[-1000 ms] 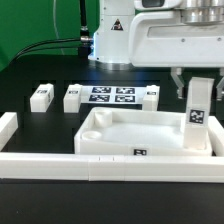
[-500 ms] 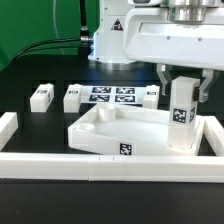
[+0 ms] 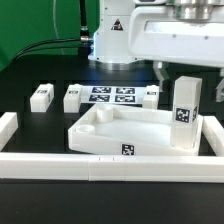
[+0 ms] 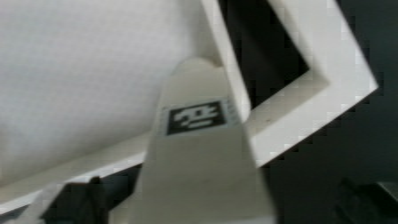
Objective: Assemble desk
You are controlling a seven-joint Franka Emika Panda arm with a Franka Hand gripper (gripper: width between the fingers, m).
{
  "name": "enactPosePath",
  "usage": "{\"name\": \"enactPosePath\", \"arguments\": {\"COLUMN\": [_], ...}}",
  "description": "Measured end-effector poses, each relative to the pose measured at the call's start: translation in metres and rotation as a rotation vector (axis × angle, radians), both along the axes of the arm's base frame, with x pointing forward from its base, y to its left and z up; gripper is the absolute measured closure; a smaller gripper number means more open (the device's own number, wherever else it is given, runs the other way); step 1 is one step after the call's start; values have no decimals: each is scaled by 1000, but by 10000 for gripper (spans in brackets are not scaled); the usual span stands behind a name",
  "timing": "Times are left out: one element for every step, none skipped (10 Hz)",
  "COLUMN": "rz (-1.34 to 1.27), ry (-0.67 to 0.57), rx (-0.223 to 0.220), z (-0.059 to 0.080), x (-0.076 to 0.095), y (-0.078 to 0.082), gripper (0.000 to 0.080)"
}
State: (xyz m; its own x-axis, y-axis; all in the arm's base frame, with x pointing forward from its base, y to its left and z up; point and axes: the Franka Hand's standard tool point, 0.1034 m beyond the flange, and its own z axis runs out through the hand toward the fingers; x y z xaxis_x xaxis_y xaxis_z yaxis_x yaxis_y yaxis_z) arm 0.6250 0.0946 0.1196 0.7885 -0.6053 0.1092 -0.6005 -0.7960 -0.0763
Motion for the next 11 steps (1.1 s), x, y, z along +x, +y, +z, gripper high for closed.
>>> {"name": "enactPosePath", "arguments": {"rz": [34, 68, 87, 87, 87, 87, 87, 87, 92, 160, 188], "ry": [-7, -26, -46, -45, -44, -43, -42, -42, -40, -40, -34], "rx": [10, 19, 22, 24, 22, 22, 22, 22, 21, 11, 8], "z": [12, 19, 21, 21, 20, 19, 19, 18, 18, 15, 9], "x": [-6, -15, -25, -31, -30, -30, -30, -30, -32, -45, -64], "y": [5, 1, -2, -3, -3, -3, -3, -3, -4, -7, -10], "gripper": [151, 151, 150, 150, 150, 150, 150, 150, 150, 150, 150]}}
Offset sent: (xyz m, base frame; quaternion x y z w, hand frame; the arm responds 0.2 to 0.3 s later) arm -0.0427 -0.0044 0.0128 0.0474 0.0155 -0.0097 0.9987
